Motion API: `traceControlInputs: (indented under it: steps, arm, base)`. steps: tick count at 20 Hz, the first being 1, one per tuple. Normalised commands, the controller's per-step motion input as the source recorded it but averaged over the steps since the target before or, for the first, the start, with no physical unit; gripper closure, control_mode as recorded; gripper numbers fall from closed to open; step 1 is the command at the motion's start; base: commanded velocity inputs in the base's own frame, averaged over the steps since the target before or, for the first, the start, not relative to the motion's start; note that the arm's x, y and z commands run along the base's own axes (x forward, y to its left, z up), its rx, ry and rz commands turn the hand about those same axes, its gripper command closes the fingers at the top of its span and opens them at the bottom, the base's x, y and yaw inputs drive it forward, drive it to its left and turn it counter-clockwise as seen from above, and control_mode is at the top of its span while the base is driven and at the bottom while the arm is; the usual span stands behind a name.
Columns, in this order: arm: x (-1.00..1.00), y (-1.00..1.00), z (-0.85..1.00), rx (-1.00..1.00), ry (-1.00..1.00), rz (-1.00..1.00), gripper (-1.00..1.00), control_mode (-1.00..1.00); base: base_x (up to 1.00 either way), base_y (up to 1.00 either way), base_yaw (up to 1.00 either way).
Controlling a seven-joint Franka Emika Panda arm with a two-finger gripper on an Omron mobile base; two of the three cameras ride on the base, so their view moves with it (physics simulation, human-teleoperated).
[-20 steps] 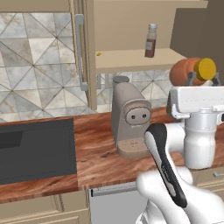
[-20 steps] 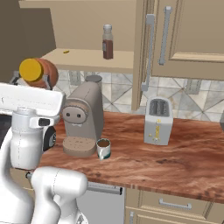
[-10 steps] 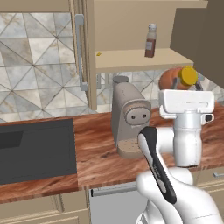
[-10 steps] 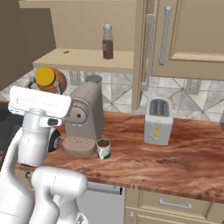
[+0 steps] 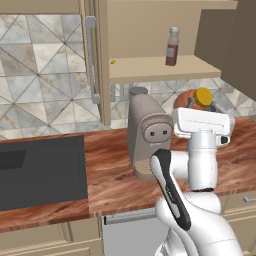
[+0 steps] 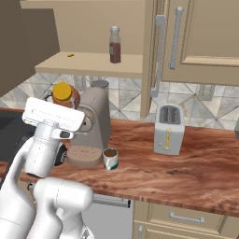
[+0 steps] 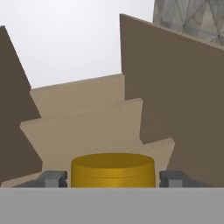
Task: Pick the cinnamon and honey bottle from the cabinet and place them next to the mug.
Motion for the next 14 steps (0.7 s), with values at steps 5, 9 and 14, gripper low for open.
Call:
traceControlInputs:
  steps: [5, 9, 14]
  arm:
    - [-1.0, -0.61, -0.73, 0.0, 0.06, 0.0, 1.0, -1.0]
    - [-1.0, -0.71, -0.96, 0.0, 0.14, 0.0, 1.0, -1.0]
    - [-1.0, -0.87, -0.95, 0.0, 0.15, 0.0, 1.0, -1.0]
  base:
    - [0.0, 0.0, 0.0]
    - [0.0, 0.0, 0.0]
    - [0.0, 0.0, 0.0]
